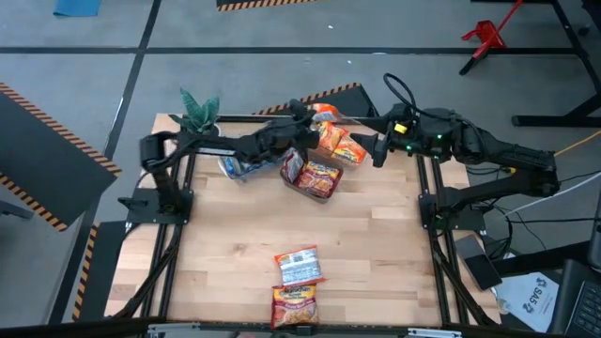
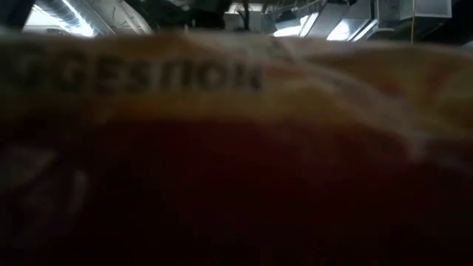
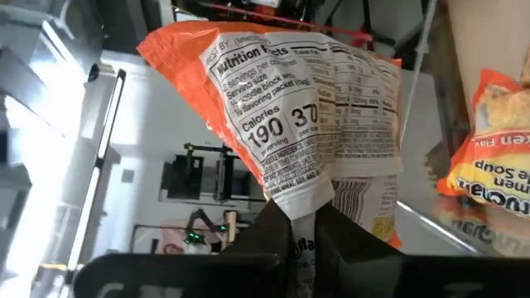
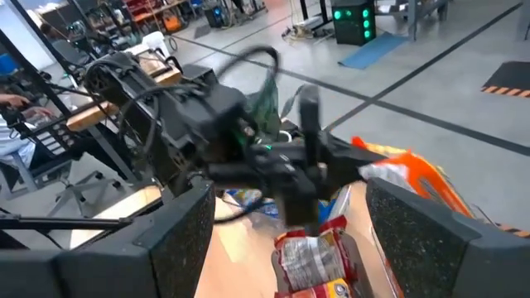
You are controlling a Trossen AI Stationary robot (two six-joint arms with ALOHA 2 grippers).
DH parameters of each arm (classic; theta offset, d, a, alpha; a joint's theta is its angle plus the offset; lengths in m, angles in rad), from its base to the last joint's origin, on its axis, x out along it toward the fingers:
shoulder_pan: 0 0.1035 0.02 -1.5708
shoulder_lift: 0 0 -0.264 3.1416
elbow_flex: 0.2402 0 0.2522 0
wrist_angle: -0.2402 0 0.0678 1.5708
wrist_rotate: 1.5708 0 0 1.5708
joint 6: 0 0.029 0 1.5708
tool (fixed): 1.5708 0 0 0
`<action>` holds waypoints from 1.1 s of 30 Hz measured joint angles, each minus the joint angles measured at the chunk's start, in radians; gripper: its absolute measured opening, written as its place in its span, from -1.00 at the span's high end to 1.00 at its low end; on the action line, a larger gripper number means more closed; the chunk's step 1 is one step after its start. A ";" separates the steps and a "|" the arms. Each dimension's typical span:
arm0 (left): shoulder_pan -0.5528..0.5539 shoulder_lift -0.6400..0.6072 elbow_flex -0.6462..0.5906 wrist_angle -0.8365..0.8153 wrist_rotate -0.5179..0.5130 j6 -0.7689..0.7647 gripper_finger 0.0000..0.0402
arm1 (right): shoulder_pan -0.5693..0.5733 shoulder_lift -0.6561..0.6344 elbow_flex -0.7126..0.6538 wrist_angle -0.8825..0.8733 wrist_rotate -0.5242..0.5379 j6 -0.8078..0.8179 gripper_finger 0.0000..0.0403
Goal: Sort Maruchan noodles
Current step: Stack the orange noodle pack on top of the orange noodle pack
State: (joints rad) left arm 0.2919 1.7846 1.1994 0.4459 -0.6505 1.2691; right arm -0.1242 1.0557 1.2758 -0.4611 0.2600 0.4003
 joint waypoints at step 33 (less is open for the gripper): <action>0.095 0.248 0.159 0.014 0.215 0.190 0.92 | 0.000 0.000 0.000 -0.059 -0.001 -0.001 -0.48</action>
State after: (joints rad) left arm 0.3872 2.0327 1.3586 0.4598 -0.4351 1.4588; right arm -0.1246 1.0557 1.2755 -0.5199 0.2586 0.3992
